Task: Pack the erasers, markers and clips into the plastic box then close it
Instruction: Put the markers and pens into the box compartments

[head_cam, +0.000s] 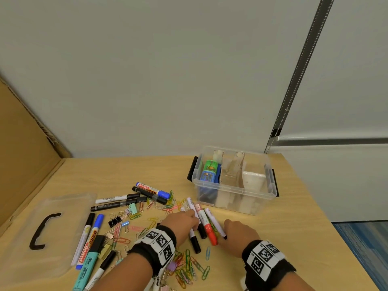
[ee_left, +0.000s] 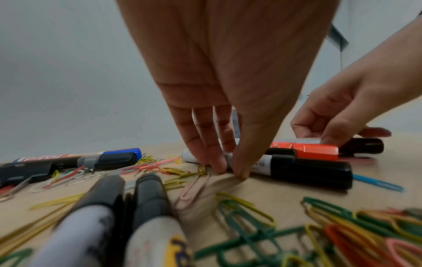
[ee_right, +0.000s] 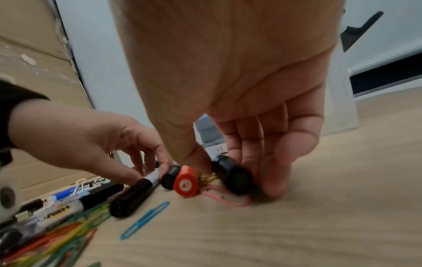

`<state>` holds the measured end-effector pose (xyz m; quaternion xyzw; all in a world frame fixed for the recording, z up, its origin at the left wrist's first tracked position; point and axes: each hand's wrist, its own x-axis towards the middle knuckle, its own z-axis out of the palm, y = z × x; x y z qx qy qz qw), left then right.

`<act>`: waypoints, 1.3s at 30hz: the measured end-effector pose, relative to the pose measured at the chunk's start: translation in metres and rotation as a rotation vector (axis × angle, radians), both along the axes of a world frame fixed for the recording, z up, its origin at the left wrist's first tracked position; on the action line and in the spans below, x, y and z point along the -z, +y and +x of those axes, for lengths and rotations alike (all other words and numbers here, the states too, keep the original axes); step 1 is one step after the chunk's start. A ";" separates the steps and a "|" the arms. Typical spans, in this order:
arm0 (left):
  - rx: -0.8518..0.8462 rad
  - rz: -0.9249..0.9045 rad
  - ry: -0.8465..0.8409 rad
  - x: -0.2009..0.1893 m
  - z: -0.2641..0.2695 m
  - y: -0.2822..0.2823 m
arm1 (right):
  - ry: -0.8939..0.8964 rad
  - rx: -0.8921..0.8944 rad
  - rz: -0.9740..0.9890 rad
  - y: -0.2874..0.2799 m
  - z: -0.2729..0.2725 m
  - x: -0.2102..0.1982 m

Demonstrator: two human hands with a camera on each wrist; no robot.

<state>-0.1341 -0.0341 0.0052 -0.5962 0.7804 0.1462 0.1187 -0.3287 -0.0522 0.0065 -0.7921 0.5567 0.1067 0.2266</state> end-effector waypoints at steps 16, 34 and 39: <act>-0.262 -0.319 0.454 -0.023 0.059 0.037 | -0.041 0.050 -0.044 0.002 0.033 0.020; -0.243 -0.380 0.509 -0.025 0.065 0.034 | -0.408 0.384 -0.290 -0.060 0.006 -0.106; -0.229 -0.391 0.547 -0.028 0.064 0.039 | -0.131 0.416 -0.163 -0.097 0.026 -0.107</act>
